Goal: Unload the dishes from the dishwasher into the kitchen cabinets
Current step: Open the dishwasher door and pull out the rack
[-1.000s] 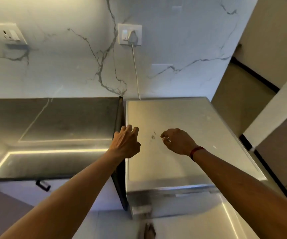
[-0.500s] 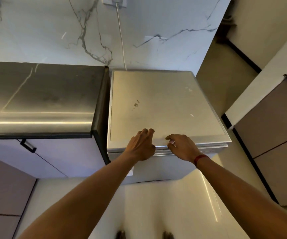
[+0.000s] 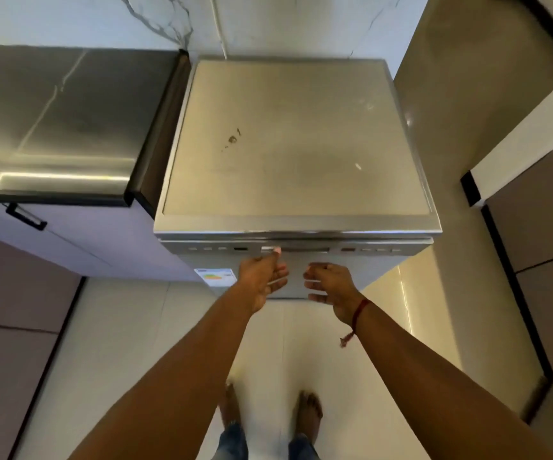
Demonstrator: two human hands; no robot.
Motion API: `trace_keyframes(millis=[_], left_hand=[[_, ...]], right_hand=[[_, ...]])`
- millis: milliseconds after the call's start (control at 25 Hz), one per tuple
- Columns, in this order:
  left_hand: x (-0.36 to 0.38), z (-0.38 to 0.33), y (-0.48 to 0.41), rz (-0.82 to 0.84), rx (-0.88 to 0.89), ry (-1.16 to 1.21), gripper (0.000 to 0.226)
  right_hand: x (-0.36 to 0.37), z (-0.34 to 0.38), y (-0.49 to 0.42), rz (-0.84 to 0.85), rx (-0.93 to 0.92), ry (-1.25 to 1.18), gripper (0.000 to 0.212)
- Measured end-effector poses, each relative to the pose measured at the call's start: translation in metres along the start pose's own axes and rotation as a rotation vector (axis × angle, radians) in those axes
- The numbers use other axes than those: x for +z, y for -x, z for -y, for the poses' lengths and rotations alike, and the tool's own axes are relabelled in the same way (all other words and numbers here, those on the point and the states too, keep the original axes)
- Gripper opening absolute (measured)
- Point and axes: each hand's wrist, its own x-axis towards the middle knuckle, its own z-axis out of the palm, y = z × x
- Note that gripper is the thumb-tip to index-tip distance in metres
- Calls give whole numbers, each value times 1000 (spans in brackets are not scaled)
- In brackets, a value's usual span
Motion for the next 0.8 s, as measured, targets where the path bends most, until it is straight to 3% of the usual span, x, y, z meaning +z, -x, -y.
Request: trace_keyframes(millis=[240,520,640,800], left_hand=[[7,20,-26,153,-12,468,47],[17,23,-42,248,7,576,31],[22,27,-46,202,14,515,42],[30,34,-45,-14,20,405,58]], right_hand=[[4,-7,-30,48,6,-506,39],[14,-3,-48,99,-57,-643,37],[17,-5,-52,92,-71,-634,45],[34,-8,-47,-34,-38,-548,71]])
